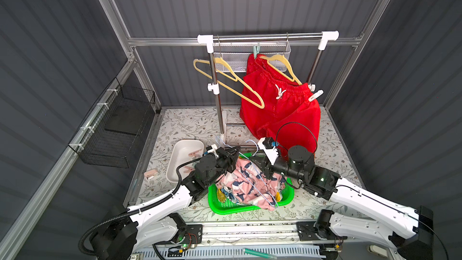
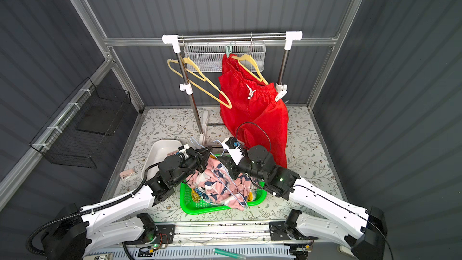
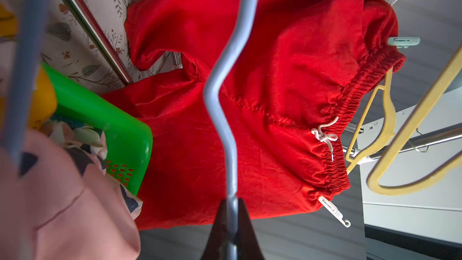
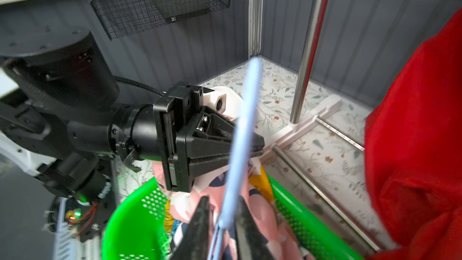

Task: Remove the clothespins securing shorts to the hanger
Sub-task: Adjust the hanger.

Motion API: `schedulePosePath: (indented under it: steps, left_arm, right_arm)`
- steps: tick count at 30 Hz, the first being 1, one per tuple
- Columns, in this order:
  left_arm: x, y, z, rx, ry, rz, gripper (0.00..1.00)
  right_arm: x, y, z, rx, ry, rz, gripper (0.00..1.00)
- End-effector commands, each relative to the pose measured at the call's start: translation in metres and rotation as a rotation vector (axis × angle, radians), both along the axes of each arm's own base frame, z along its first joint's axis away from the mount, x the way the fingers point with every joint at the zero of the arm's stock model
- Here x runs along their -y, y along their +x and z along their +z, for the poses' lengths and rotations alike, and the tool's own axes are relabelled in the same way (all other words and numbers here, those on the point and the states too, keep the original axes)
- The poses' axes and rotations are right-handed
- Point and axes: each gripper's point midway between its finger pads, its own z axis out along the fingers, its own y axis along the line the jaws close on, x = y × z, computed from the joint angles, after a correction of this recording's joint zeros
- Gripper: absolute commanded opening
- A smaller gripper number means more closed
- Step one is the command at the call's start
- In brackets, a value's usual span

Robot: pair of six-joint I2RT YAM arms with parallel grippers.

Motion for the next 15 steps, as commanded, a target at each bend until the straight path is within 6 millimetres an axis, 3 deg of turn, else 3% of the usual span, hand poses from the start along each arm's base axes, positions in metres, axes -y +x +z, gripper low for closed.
schedulePosePath:
  steps: [1, 6, 15]
  left_arm:
    - [-0.009, 0.007, 0.006, 0.003, -0.044, 0.064, 0.0]
    - [-0.015, 0.013, 0.017, 0.017, -0.083, 0.113, 0.0]
    - [-0.019, 0.017, 0.031, 0.038, -0.133, 0.148, 0.0]
  right_arm:
    - [0.002, -0.007, 0.003, 0.02, 0.033, 0.022, 0.39]
    - [0.015, -0.013, -0.004, 0.001, 0.045, -0.004, 0.5]
    - [0.041, -0.026, -0.042, -0.093, 0.019, -0.023, 0.52]
